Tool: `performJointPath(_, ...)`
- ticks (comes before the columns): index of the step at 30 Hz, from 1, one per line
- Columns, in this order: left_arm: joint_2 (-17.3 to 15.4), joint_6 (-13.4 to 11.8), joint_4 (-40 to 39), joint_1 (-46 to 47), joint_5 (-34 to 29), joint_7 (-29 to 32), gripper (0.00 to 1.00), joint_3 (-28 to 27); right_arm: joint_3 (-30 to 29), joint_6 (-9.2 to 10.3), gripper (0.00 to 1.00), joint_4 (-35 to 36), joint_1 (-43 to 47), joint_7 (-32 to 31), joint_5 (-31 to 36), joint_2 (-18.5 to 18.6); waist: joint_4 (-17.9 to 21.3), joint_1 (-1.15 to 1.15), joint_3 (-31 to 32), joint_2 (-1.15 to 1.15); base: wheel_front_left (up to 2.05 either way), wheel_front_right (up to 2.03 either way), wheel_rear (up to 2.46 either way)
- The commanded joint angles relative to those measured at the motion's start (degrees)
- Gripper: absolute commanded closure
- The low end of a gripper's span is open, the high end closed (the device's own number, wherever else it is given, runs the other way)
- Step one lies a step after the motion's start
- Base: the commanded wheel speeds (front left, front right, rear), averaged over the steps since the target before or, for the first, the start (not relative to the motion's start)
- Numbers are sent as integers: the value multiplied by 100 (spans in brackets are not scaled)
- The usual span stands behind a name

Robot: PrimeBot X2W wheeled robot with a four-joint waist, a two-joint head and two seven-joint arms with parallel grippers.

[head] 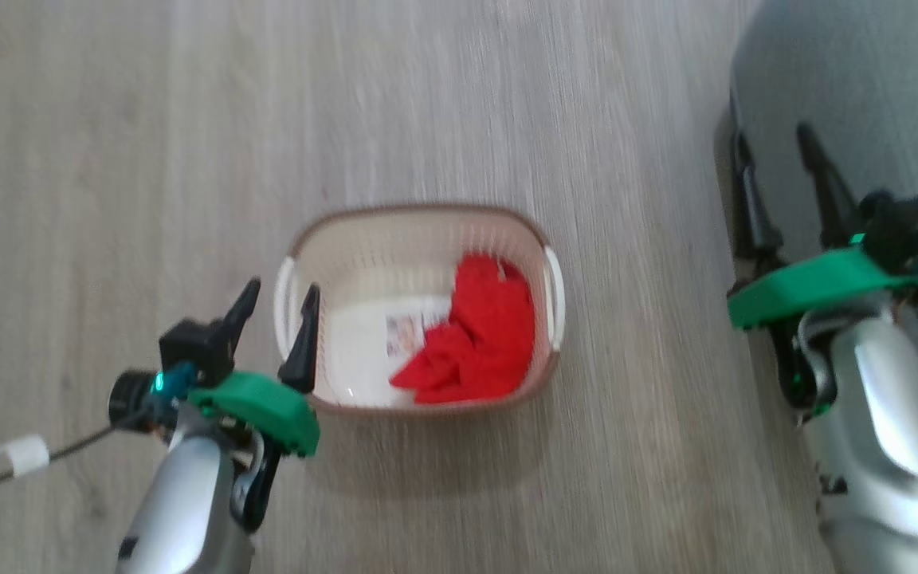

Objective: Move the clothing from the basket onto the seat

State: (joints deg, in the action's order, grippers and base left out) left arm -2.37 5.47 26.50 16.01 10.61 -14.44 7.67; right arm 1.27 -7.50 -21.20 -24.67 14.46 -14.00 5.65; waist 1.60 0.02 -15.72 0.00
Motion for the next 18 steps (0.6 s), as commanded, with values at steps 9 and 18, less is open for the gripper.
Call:
performJointPath(9,-51,108,587,1113,-78,-56,0,158,37,1,0,529,-854,53,170,-154,579,-2,-1806,0,0,0,0)
performJointPath(18,-60,175,1557,2145,-317,-56,0,543,-12,1,0,771,-1342,53,226,-232,831,-2,-2737,0,0,0,0)
